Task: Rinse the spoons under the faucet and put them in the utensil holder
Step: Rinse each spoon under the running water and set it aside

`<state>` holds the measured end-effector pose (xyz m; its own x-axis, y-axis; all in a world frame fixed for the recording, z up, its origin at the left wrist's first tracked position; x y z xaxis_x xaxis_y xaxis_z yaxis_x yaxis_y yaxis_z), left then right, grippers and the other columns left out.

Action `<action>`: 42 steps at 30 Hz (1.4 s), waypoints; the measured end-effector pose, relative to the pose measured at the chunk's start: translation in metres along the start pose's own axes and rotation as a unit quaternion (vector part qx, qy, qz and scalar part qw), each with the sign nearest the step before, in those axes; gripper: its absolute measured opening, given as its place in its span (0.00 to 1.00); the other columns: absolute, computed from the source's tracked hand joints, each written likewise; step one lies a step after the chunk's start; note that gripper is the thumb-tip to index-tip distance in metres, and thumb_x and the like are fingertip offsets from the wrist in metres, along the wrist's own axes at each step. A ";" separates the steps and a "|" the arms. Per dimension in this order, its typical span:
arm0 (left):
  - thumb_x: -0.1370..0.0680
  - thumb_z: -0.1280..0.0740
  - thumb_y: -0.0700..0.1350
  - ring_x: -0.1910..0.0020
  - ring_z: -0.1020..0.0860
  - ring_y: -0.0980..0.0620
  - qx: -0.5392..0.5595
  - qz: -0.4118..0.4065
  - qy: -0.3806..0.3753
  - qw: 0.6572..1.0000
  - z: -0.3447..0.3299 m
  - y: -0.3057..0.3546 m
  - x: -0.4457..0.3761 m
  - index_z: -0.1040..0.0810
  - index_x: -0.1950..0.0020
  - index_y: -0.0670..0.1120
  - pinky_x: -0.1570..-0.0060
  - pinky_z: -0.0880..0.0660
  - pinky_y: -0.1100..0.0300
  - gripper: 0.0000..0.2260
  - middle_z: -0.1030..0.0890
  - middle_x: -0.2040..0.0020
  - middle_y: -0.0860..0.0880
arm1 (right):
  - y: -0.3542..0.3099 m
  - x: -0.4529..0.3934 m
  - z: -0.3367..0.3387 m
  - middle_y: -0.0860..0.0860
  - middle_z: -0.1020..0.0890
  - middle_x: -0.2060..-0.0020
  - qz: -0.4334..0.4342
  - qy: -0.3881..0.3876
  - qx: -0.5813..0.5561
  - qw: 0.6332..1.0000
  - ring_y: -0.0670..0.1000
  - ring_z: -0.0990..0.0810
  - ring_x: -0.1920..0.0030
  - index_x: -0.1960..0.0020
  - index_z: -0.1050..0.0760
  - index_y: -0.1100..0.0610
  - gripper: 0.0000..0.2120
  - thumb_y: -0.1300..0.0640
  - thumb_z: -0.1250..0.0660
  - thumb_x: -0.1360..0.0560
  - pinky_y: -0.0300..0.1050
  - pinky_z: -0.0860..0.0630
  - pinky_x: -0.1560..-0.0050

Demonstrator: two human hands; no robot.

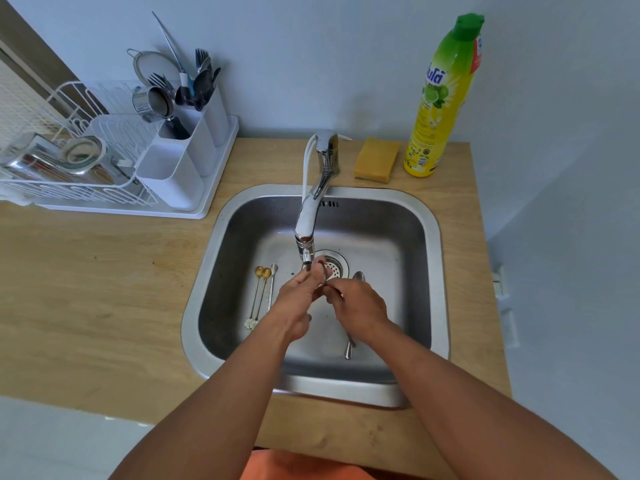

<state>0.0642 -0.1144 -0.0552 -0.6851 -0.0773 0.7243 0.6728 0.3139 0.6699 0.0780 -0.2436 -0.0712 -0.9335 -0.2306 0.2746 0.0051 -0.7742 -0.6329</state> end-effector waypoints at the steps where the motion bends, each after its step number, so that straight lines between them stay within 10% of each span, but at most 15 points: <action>1: 0.30 0.24 0.62 0.42 0.19 0.56 0.003 0.015 -0.006 1.000 0.003 0.002 0.000 0.13 0.45 0.58 0.28 0.51 0.34 0.16 0.13 0.46 0.59 | 0.000 0.000 -0.001 0.44 0.14 0.52 0.003 -0.011 -0.009 1.000 0.53 0.18 0.52 0.48 0.20 0.47 0.12 0.45 0.41 0.16 0.49 0.21 0.53; 13: 0.20 0.35 0.63 0.47 0.19 0.54 0.065 0.078 0.050 0.994 0.007 0.001 -0.006 0.14 0.56 0.50 0.27 0.47 0.38 0.20 0.14 0.60 0.54 | -0.002 0.011 -0.009 0.42 0.15 0.55 -0.014 -0.010 -0.066 0.998 0.49 0.18 0.53 0.50 0.20 0.47 0.10 0.46 0.39 0.17 0.52 0.19 0.51; 17: 0.19 0.31 0.52 0.62 0.17 0.58 0.008 -0.010 0.072 0.997 0.007 -0.002 -0.001 0.16 0.55 0.48 0.53 0.32 0.57 0.11 0.15 0.62 0.51 | -0.005 0.007 -0.004 0.40 0.14 0.55 -0.020 -0.014 -0.089 0.996 0.48 0.17 0.51 0.47 0.19 0.45 0.11 0.45 0.39 0.17 0.50 0.19 0.51; 21: 0.25 0.22 0.45 0.65 0.19 0.57 -0.056 -0.086 0.096 0.990 0.009 0.000 0.000 0.15 0.53 0.45 0.60 0.23 0.63 0.06 0.15 0.65 0.52 | -0.007 0.009 -0.007 0.41 0.14 0.54 -0.016 -0.025 -0.074 0.997 0.48 0.17 0.51 0.47 0.19 0.43 0.11 0.44 0.40 0.17 0.49 0.19 0.51; 26: 0.27 0.21 0.52 0.76 0.24 0.59 -0.065 -0.090 0.154 0.982 0.004 0.012 0.001 0.18 0.63 0.45 0.76 0.27 0.69 0.13 0.20 0.73 0.53 | -0.012 0.012 -0.011 0.40 0.14 0.54 -0.010 -0.015 -0.070 0.997 0.48 0.17 0.52 0.47 0.19 0.42 0.10 0.48 0.40 0.17 0.49 0.20 0.52; 34: 0.16 0.34 0.51 0.59 0.16 0.57 -0.042 -0.024 0.132 0.990 0.010 0.011 -0.004 0.17 0.55 0.47 0.44 0.33 0.52 0.13 0.14 0.65 0.53 | -0.011 0.007 -0.003 0.41 0.14 0.57 -0.024 -0.008 -0.107 0.994 0.48 0.17 0.53 0.48 0.18 0.45 0.10 0.47 0.38 0.17 0.51 0.19 0.51; 42: 0.29 0.22 0.60 0.61 0.18 0.56 -0.017 -0.028 0.123 0.992 0.006 0.003 -0.001 0.16 0.60 0.50 0.55 0.31 0.55 0.14 0.14 0.62 0.54 | -0.008 0.010 -0.005 0.39 0.14 0.55 -0.016 -0.026 -0.124 0.992 0.46 0.16 0.50 0.43 0.18 0.41 0.11 0.43 0.39 0.16 0.49 0.19 0.49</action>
<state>0.0651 -0.1081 -0.0546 -0.6361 -0.3238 0.7004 0.6472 0.2704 0.7128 0.0671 -0.2364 -0.0669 -0.9119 -0.2432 0.3308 -0.1192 -0.6141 -0.7802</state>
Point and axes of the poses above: each hand's wrist, its own x-axis away from the middle knuckle, its own z-axis out of the back of the hand, y = z × x, the point moved 3 cm from there along -x, towards the middle knuckle
